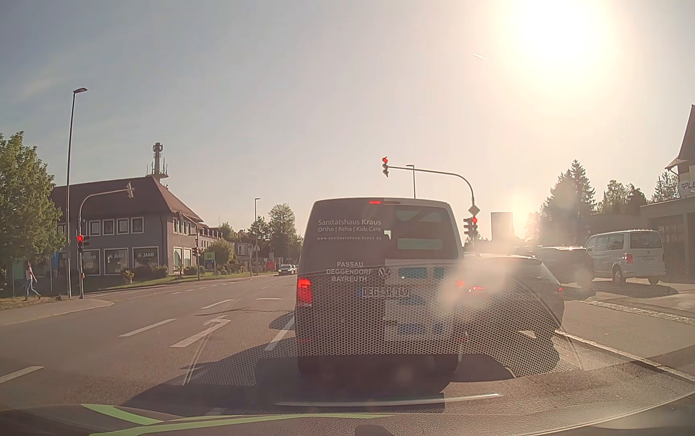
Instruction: Follow the waypoints while adhering to traffic rules and regulations
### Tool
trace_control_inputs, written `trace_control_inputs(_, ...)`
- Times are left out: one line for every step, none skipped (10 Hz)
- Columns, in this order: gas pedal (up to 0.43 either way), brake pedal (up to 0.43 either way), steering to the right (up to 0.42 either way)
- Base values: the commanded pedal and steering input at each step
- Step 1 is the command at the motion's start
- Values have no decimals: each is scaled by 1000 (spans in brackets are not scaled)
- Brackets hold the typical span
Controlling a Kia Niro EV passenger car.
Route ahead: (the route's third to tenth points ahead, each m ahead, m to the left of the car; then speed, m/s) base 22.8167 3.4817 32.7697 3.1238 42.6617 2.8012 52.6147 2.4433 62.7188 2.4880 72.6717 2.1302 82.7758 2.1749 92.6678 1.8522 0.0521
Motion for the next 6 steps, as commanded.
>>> trace_control_inputs(0,262,5)
trace_control_inputs(0,268,5)
trace_control_inputs(0,274,5)
trace_control_inputs(0,274,5)
trace_control_inputs(0,280,5)
trace_control_inputs(0,280,5)
